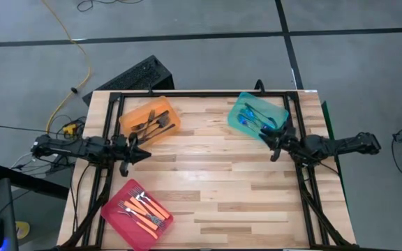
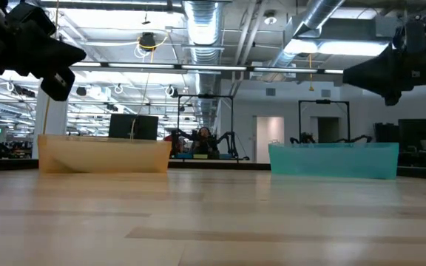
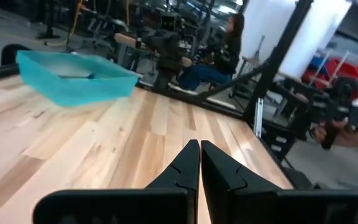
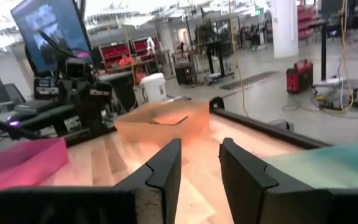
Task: Sort silverware by color (type)
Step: Return to Home Position
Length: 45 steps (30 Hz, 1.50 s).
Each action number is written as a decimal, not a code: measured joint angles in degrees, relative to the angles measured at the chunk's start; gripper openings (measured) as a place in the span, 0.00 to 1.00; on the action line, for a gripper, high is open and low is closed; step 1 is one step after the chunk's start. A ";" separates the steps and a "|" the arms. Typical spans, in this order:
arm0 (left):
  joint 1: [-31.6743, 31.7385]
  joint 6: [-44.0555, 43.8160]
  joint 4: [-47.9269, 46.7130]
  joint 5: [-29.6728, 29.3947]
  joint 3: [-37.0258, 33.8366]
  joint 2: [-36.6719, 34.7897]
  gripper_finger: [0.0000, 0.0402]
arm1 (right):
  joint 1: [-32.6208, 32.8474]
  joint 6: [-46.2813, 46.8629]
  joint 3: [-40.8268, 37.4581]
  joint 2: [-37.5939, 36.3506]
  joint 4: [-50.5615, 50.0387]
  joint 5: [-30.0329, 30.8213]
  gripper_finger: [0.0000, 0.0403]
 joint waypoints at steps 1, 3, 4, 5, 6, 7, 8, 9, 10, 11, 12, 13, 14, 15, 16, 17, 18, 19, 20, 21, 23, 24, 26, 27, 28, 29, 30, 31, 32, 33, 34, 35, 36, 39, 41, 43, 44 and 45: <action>0.02 0.65 -0.09 0.58 0.01 0.03 0.00 | 0.00 0.37 0.00 0.41 -0.06 -0.02 0.33; 0.01 2.36 -0.26 1.80 0.00 0.08 0.00 | 0.03 0.76 0.02 0.73 -0.43 -0.05 0.33; 0.01 3.46 -0.28 1.93 0.00 0.07 0.00 | 0.04 0.77 0.02 0.85 -0.46 -0.06 0.33; 0.01 4.66 -0.30 1.92 0.00 0.04 0.00 | 0.04 0.77 0.02 0.96 -0.55 -0.06 0.33; 0.01 5.61 -0.30 1.89 0.00 0.07 0.00 | 0.04 0.78 0.02 0.98 -0.63 -0.06 0.33; 0.01 6.40 -0.31 1.77 0.02 0.07 0.00 | 0.04 0.86 0.02 0.96 -0.63 -0.07 0.33; 0.01 7.01 -0.30 1.52 0.01 0.07 0.00 | 0.04 0.88 0.02 0.96 -0.69 -0.15 0.33; 0.01 7.72 -0.29 1.26 0.01 0.07 0.00 | 0.04 0.88 0.02 0.96 -0.76 -0.17 0.33; 0.01 8.26 -0.24 0.75 0.02 0.07 0.00 | 0.04 0.90 0.02 0.95 -0.78 -0.15 0.33; 0.01 8.64 -0.21 0.26 0.01 0.07 0.00 | 0.04 0.89 0.02 0.92 -0.82 -0.17 0.33; 0.01 9.15 -0.21 0.20 0.00 0.07 0.00 | 0.04 0.88 0.02 0.92 -0.86 -0.17 0.33; 0.01 9.70 -0.23 0.23 0.00 0.07 0.00 | 0.04 0.88 0.02 0.92 -0.87 -0.17 0.33; 0.01 10.32 -0.23 0.29 0.00 0.07 0.00 | 0.04 0.88 0.02 0.92 -0.88 -0.17 0.33; 0.01 10.99 -0.23 0.19 0.02 0.08 0.00 | 0.04 0.87 0.02 0.92 -0.90 -0.17 0.33; 0.03 11.42 -0.19 -0.15 0.01 0.17 0.00 | 0.04 0.86 0.02 0.92 -0.91 -0.19 0.33; 0.13 11.79 -0.12 -0.90 0.00 0.34 0.00 | 0.04 0.84 0.02 0.92 -0.93 -0.17 0.33; 0.26 11.89 -0.04 -1.66 0.00 0.43 0.00 | 0.04 0.84 0.02 0.92 -0.93 -0.19 0.33; 0.34 11.88 0.07 -2.70 0.01 0.44 0.00 | 0.04 0.82 0.02 0.92 -0.95 -0.19 0.33; 0.34 11.83 0.13 -3.65 0.01 0.44 0.00 | 0.04 0.80 0.02 0.92 -0.96 -0.19 0.33; 0.34 11.59 0.19 -4.34 0.02 0.43 0.00 | 0.04 0.77 0.02 0.92 -0.97 -0.19 0.33; 0.34 11.09 0.25 -4.93 0.02 0.44 0.00 | 0.04 0.77 0.02 0.92 -1.00 -0.19 0.33; 0.34 11.05 0.27 -5.06 0.02 0.44 0.00 | 0.04 0.77 0.02 0.92 -1.02 -0.19 0.33; 0.34 10.97 0.27 -5.10 0.02 0.44 0.00 | 0.04 0.77 0.02 0.92 -1.02 -0.19 0.33; 0.34 10.96 0.27 -5.11 0.02 0.44 0.00 | 0.04 0.77 0.02 0.92 -1.04 -0.21 0.33; 0.34 10.94 0.27 -5.13 0.02 0.44 0.00 | 0.04 0.77 0.02 0.92 -1.04 -0.21 0.33; 0.34 10.94 0.27 -5.13 0.02 0.44 0.00 | 0.04 0.77 0.02 0.92 -1.04 -0.21 0.33; 0.34 10.93 0.27 -5.13 0.02 0.44 0.00 | 0.04 0.77 0.01 0.92 -1.04 -0.21 0.33; 0.34 10.92 0.27 -5.13 0.02 0.44 0.00 | 0.04 0.77 0.00 0.92 -1.04 -0.21 0.33; 0.34 10.92 0.27 -5.13 0.02 0.44 0.00 | 0.04 0.77 0.00 0.92 -1.04 -0.21 0.33; 0.34 10.92 0.27 -5.13 0.02 0.44 0.00 | 0.04 0.77 0.00 0.92 -1.04 -0.21 0.33; 0.34 10.92 0.27 -5.13 0.02 0.44 0.00 | 0.04 0.77 0.00 0.92 -1.04 -0.21 0.33; 0.34 10.92 0.27 -5.13 0.02 0.44 0.00 | 0.04 0.77 0.00 0.92 -1.04 -0.21 0.33; 0.34 10.90 0.27 -5.13 0.02 0.44 0.00 | 0.04 0.77 0.00 0.92 -1.04 -0.21 0.33; 0.34 10.88 0.27 -5.13 0.02 0.44 0.00 | 0.04 0.77 0.00 0.92 -1.04 -0.23 0.33; 0.34 10.86 0.27 -5.13 0.02 0.44 0.00 | 0.04 0.77 0.00 0.92 -1.04 -0.22 0.33; 0.34 10.83 0.27 -5.13 0.02 0.44 0.00 | 0.04 0.77 0.00 0.92 -1.04 -0.23 0.33; 0.34 10.81 0.27 -5.13 0.02 0.44 0.00 | 0.04 0.77 0.00 0.92 -1.04 -0.24 0.33; 0.34 10.76 0.27 -5.13 0.02 0.44 0.00 | 0.04 0.77 0.00 0.92 -1.04 -0.24 0.33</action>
